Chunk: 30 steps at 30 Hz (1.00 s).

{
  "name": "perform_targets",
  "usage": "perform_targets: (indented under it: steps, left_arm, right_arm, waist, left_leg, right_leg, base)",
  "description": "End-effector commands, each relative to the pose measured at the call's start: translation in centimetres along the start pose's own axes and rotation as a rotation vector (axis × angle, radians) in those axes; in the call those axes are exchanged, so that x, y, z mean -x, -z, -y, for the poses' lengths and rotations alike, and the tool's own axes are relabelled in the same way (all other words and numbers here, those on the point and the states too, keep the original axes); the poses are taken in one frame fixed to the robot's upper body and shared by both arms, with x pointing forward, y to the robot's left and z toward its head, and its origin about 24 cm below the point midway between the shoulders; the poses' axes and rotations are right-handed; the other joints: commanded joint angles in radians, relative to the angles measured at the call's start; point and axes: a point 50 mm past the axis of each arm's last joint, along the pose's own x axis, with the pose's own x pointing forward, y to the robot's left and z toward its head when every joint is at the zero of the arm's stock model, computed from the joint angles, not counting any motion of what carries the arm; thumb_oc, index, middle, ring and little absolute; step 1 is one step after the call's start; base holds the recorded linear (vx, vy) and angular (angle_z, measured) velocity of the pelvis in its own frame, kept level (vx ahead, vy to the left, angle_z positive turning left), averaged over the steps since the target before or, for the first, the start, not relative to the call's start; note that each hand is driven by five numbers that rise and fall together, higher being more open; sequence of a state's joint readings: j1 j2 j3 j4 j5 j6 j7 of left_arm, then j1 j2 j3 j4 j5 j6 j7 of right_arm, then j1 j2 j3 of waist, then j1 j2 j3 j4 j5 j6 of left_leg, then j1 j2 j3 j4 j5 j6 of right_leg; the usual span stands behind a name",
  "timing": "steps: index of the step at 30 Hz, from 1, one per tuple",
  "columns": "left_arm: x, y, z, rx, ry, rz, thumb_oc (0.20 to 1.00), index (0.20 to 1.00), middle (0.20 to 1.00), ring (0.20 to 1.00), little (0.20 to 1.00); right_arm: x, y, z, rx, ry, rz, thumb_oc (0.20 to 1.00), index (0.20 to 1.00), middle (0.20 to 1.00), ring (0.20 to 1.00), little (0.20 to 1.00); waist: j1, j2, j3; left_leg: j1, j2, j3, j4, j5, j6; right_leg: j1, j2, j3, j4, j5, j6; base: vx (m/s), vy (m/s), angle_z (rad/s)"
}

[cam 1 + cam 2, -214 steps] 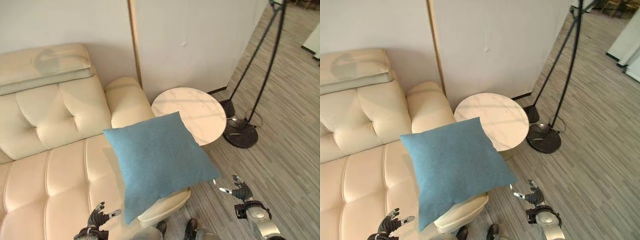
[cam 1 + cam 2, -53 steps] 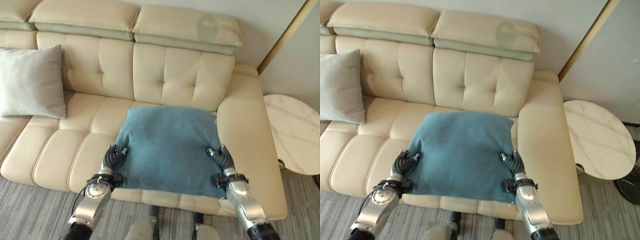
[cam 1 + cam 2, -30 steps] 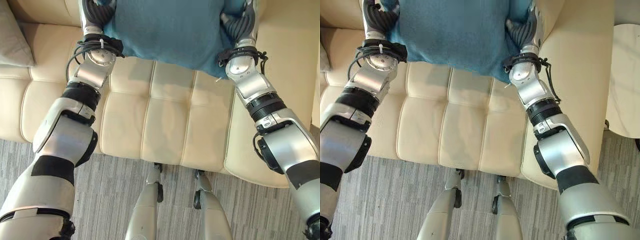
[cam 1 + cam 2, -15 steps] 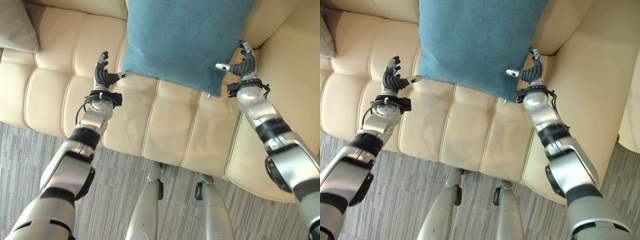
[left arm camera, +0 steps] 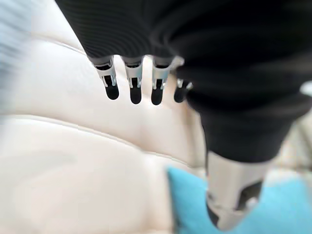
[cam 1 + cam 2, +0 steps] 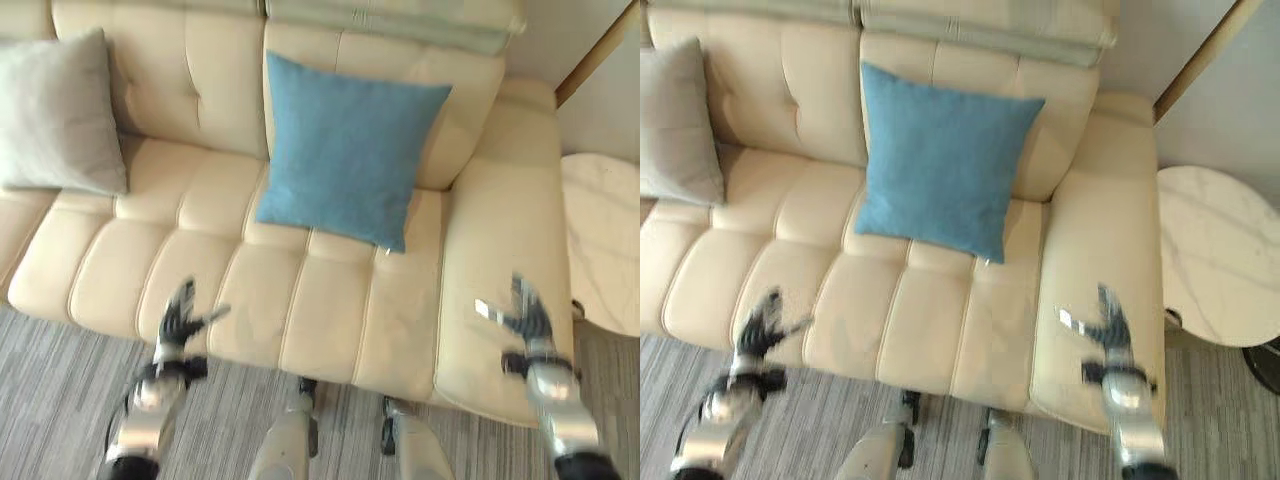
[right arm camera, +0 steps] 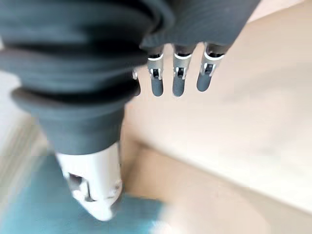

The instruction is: Pick up all the scattered cushions and arrange them neatly on the sofa.

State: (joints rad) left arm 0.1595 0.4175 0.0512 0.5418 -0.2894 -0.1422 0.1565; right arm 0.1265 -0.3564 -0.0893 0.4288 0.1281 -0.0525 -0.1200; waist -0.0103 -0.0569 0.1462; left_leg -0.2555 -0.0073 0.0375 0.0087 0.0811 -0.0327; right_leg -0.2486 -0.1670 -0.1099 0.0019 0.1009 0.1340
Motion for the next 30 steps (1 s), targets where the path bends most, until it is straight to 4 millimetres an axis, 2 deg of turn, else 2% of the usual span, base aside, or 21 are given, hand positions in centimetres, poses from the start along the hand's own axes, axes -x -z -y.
perform_targets:
  steps: [1,3,5,7,8,11,12,13,15,17,20,21,22,23,24,26,30]
  left_arm:
    - [-0.8,-1.3,0.4,-0.080,0.075,0.044,1.000,1.000,1.000,1.000,1.000]
    - [0.1,1.3,0.1,-0.107,0.087,-0.055,1.000,1.000,1.000,1.000,1.000]
    - [0.7,3.0,0.1,-0.116,0.091,-0.123,1.000,1.000,1.000,1.000,1.000]
    - [1.0,3.6,0.1,-0.120,0.094,-0.144,1.000,1.000,1.000,1.000,1.000]
    - [0.7,3.6,0.2,-0.121,0.093,-0.146,1.000,1.000,1.000,1.000,1.000]
    - [0.2,2.5,0.3,-0.152,0.101,-0.103,1.000,1.000,1.000,1.000,1.000]
    - [0.2,2.5,0.3,-0.152,0.101,-0.103,1.000,1.000,1.000,1.000,1.000]
    - [-0.1,2.3,0.2,-0.153,0.087,-0.100,1.000,1.000,1.000,1.000,1.000]
    - [-0.2,2.5,0.4,-0.148,0.081,-0.104,1.000,1.000,1.000,1.000,1.000]
    - [-0.4,2.3,0.9,-0.145,0.081,-0.100,1.000,1.000,1.000,1.000,1.000]
    - [-0.6,2.3,2.1,-0.115,0.089,-0.094,1.000,1.000,1.000,1.000,1.000]
    - [-0.6,2.0,3.0,-0.124,0.121,-0.083,1.000,1.000,1.000,1.000,1.000]
    - [-0.4,2.6,3.4,-0.142,0.145,-0.102,1.000,1.000,1.000,1.000,1.000]
    - [-0.2,2.9,3.5,-0.153,0.159,-0.114,1.000,1.000,1.000,1.000,1.000]
    - [-0.2,2.9,3.5,-0.147,0.159,-0.115,1.000,1.000,1.000,1.000,1.000]
    - [0.0,2.9,3.6,-0.143,0.161,-0.112,1.000,1.000,1.000,1.000,1.000]
    - [0.2,3.4,3.3,-0.167,0.158,-0.129,1.000,1.000,1.000,1.000,1.000]
  right_arm:
    - [-1.7,-2.5,0.0,0.057,-0.047,0.094,1.000,1.000,1.000,1.000,1.000]
    - [-1.3,0.0,-0.2,0.078,-0.061,-0.009,1.000,1.000,1.000,1.000,1.000]
    - [-1.0,1.9,-0.6,0.104,-0.081,-0.088,1.000,1.000,1.000,1.000,1.000]
    - [-0.8,2.5,-0.6,0.130,-0.087,-0.113,1.000,1.000,1.000,1.000,1.000]
    - [-0.9,2.9,-0.9,0.174,-0.102,-0.132,1.000,1.000,1.000,1.000,1.000]
    - [-0.9,3.0,-1.3,0.194,-0.116,-0.135,1.000,1.000,1.000,1.000,1.000]
    - [-0.9,3.0,-1.3,0.194,-0.116,-0.134,1.000,1.000,1.000,1.000,1.000]
    - [-0.9,3.1,-1.4,0.199,-0.118,-0.133,1.000,1.000,1.000,1.000,1.000]
    - [-1.0,2.9,-1.2,0.212,-0.111,-0.124,1.000,1.000,1.000,1.000,1.000]
    - [-1.3,2.8,-1.3,0.227,-0.106,-0.126,1.000,1.000,1.000,1.000,1.000]
    - [-2.0,1.6,-0.8,0.230,-0.069,-0.087,1.000,1.000,1.000,1.000,1.000]
    - [-2.4,1.0,-0.3,0.231,-0.050,-0.077,1.000,1.000,1.000,1.000,1.000]
    - [-2.4,1.2,-0.2,0.239,-0.046,-0.084,1.000,1.000,1.000,1.000,1.000]
    - [-2.3,1.4,-0.2,0.233,-0.051,-0.089,1.000,1.000,1.000,1.000,1.000]
    - [-2.2,1.4,-0.2,0.224,-0.052,-0.086,1.000,1.000,1.000,1.000,1.000]
    - [-2.0,1.8,-0.2,0.221,-0.052,-0.103,1.000,1.000,1.000,1.000,1.000]
    - [-1.8,2.6,-0.1,0.212,-0.047,-0.136,1.000,1.000,1.000,1.000,1.000]
  waist:
    - [-0.007,-0.014,-0.039]
    - [-0.010,-0.016,-0.057]
    - [-0.009,-0.019,-0.068]
    - [-0.006,-0.018,-0.069]
    - [-0.005,-0.018,-0.052]
    - [0.012,0.010,-0.023]
    - [0.011,0.010,-0.026]
    - [0.025,0.018,-0.039]
    - [0.044,0.009,-0.050]
    - [0.054,0.002,-0.058]
    - [0.059,0.017,-0.044]
    - [0.056,0.027,-0.034]
    - [0.043,0.019,-0.041]
    - [0.032,0.004,-0.043]
    - [0.023,0.000,-0.042]
    - [0.018,0.000,-0.038]
    - [0.015,0.002,-0.066]
  left_leg:
    - [-0.027,-0.030,0.013,0.086,-0.101,-0.017]
    - [0.009,-0.023,0.031,0.091,-0.118,-0.009]
    - [0.045,-0.022,0.054,0.085,-0.126,-0.002]
    - [0.058,-0.024,0.061,0.080,-0.128,0.002]
    - [0.065,-0.016,0.075,0.080,-0.119,0.007]
    - [0.065,0.014,0.073,0.067,-0.080,0.015]
    - [0.061,0.014,0.073,0.066,-0.078,0.015]
    - [0.062,0.018,0.067,0.027,-0.039,0.013]
    - [0.050,0.015,0.067,0.016,-0.021,0.004]
    - [0.029,0.006,0.063,-0.008,0.020,-0.015]
    - [-0.049,0.001,0.061,-0.038,0.096,-0.066]
    - [-0.082,-0.017,0.040,-0.032,0.095,-0.084]
    - [-0.073,-0.032,0.019,-0.007,0.051,-0.063]
    - [-0.042,-0.036,0.001,0.035,-0.015,-0.041]
    - [-0.012,-0.028,-0.016,0.046,-0.044,-0.038]
    - [-0.009,-0.027,-0.045,0.074,-0.048,-0.037]
    - [0.044,-0.020,-0.028,-0.012,-0.046,-0.036]
  right_leg:
    - [0.023,-0.029,-0.034,-0.006,0.004,0.083]
    - [0.040,-0.032,-0.021,-0.014,0.014,0.091]
    - [0.045,-0.035,-0.004,-0.019,0.031,0.100]
    - [0.044,-0.034,0.002,-0.019,0.035,0.105]
    - [0.021,-0.039,0.000,0.034,0.054,0.108]
    - [0.026,-0.015,-0.054,0.205,-0.050,0.063]
    - [0.022,-0.015,-0.054,0.205,-0.048,0.063]
    - [0.071,0.041,-0.023,0.314,-0.125,0.040]
    - [0.127,0.075,-0.018,0.276,-0.176,0.020]
    - [0.167,0.106,-0.005,0.166,-0.193,0.010]
    - [0.158,0.155,0.010,0.037,-0.170,-0.011]
    - [0.141,0.157,-0.006,-0.004,-0.139,-0.009]
    - [0.129,0.142,-0.032,-0.029,-0.107,0.000]
    - [0.118,0.118,-0.043,-0.028,-0.081,0.005]
    - [0.114,0.111,-0.047,-0.028,-0.075,0.006]
    - [0.109,0.110,-0.050,-0.039,-0.063,0.007]
    - [0.116,0.120,-0.059,-0.064,-0.047,0.013]
  base:
    - [0.01,0.084,-0.18]
    - [0.00,0.105,-0.24]
    - [-0.03,0.119,-0.34]
    - [-0.09,0.059,-0.48]
    - [-0.20,0.030,-0.33]
    - [-0.26,0.040,-0.27]
    - [-0.27,-0.020,-0.40]
    - [-0.22,-0.094,-0.25]
    - [-0.19,-0.186,0.14]
    - [-0.16,-0.220,0.06]
    - [-0.31,-0.184,0.40]
    - [-0.40,-0.108,0.70]
    - [-0.36,-0.053,0.49]
    - [-0.21,-0.018,0.45]
    - [-0.15,0.016,0.59]
    - [-0.07,0.031,0.44]
    - [0.00,0.036,0.13]
